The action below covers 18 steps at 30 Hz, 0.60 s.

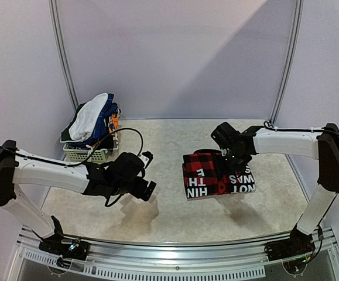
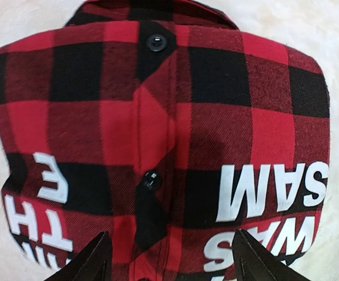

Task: Fold and stack the mixed laundry pile
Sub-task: Move the square-folded shirt to the center of the board.

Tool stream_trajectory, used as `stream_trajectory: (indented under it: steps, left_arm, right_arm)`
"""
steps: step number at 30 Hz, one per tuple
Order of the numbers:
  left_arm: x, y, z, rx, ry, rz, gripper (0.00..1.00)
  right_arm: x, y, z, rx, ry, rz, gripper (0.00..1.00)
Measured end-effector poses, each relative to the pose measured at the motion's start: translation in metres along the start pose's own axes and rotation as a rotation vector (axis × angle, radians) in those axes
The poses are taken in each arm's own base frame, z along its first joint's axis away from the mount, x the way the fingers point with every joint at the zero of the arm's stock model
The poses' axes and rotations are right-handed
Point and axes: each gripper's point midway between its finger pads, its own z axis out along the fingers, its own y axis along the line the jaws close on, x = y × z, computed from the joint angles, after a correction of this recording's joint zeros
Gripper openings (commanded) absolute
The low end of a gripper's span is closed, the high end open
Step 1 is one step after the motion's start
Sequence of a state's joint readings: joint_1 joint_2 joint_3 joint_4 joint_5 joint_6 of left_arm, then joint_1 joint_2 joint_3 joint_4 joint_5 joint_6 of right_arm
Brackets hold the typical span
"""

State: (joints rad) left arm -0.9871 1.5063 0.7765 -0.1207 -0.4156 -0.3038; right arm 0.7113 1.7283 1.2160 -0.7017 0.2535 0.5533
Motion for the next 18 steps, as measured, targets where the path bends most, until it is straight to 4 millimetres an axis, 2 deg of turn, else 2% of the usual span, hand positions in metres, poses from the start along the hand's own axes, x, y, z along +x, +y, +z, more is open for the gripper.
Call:
stream_trajectory:
  steps: [3, 11, 18]
  left_arm:
    - [0.001, 0.0, -0.001, 0.006, -0.002, -0.002, 0.99]
    - [0.014, 0.002, 0.001, 0.002, 0.02, 0.005, 0.98]
    - [0.016, 0.003, 0.001, 0.001, 0.022, 0.006, 0.98]
  right_arm:
    - [-0.001, -0.003, 0.012, 0.024, 0.019, 0.008, 0.66]
    - [0.004, 0.01, 0.047, 0.014, 0.076, -0.007, 0.62]
    - [0.0, 0.013, 0.062, 0.001, 0.09, 0.002, 0.62]
